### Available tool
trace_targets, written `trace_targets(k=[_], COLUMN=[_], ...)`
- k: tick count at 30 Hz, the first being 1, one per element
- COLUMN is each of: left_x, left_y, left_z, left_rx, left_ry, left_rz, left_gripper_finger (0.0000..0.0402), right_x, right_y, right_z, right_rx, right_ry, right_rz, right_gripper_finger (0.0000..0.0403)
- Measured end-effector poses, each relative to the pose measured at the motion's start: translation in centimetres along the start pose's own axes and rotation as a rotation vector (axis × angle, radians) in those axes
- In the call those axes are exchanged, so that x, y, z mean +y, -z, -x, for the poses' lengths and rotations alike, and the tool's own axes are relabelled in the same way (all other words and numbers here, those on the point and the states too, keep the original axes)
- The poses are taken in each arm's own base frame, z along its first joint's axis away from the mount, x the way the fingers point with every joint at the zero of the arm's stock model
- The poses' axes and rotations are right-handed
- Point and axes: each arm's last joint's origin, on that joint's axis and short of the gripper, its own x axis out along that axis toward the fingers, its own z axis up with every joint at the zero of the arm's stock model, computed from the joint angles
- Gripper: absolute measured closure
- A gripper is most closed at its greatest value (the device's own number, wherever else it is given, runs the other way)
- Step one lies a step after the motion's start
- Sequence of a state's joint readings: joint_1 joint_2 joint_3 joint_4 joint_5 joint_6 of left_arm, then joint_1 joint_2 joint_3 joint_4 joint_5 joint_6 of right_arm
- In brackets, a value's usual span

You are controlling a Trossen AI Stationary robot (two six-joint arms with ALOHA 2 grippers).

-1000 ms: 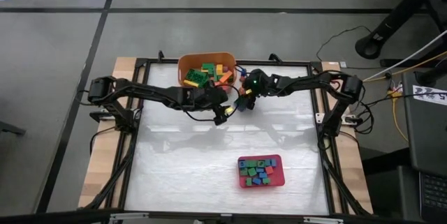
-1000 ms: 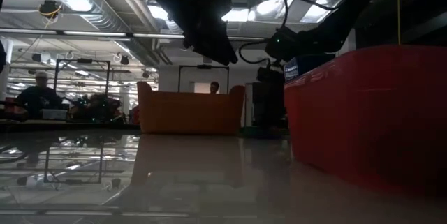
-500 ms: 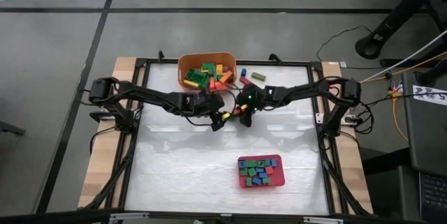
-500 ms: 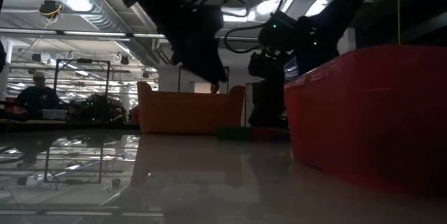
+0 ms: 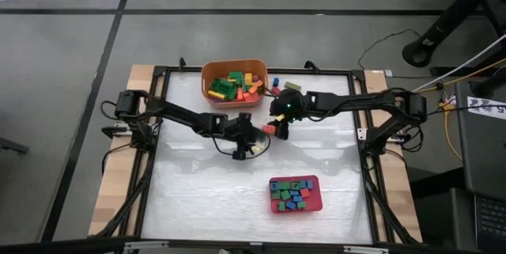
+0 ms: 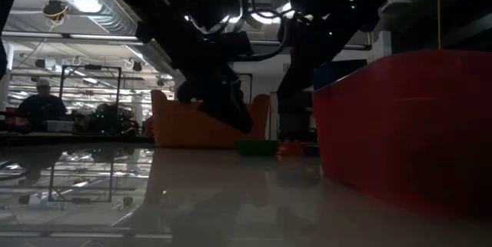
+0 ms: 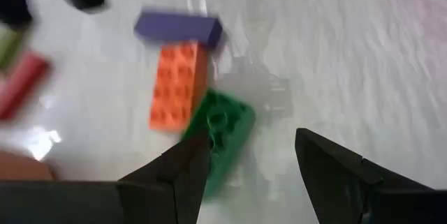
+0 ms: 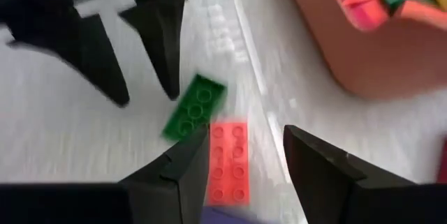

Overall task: Sort blocks by size
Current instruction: Put the large green game piece into the orange bin

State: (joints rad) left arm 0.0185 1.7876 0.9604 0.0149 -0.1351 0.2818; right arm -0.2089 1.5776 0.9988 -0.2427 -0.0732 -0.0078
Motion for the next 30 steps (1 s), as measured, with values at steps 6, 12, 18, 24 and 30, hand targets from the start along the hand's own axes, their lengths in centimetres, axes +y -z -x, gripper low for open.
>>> trace_targets(k=[6, 12, 18, 24, 30], left_x=[1.0, 2.8, 4.4, 4.9, 4.5], left_y=[0.3, 1.4, 2.5, 3.7, 3.4], left_z=[-0.6, -1.6, -2.8, -3.8, -3.6], left_rx=[-0.001, -0.013, -0.044, -0.024, -0.022], left_ry=[-0.023, 0.019, 0.096, 0.160, 0.161], left_rz=[-0.151, -0.144, -0.106, -0.048, 0.024], left_gripper_finger=[0.0204, 0.0204, 0.0204, 0.0204, 0.0263], right_x=[0.0, 0.0, 0.0, 0.3, 0.3], right_y=[0.7, 0.8, 1.0, 1.1, 1.2], right_z=[0.6, 0.6, 0.6, 0.6, 0.2], right_rx=[0.068, 0.082, 0.097, 0.110, 0.117], right_ry=[0.020, 0.018, 0.007, -0.076, -0.102], right_rz=[-0.004, -0.005, -0.007, -0.015, -0.056], right_gripper_finger=[0.0220, 0.0220, 0.0220, 0.0220, 0.0220])
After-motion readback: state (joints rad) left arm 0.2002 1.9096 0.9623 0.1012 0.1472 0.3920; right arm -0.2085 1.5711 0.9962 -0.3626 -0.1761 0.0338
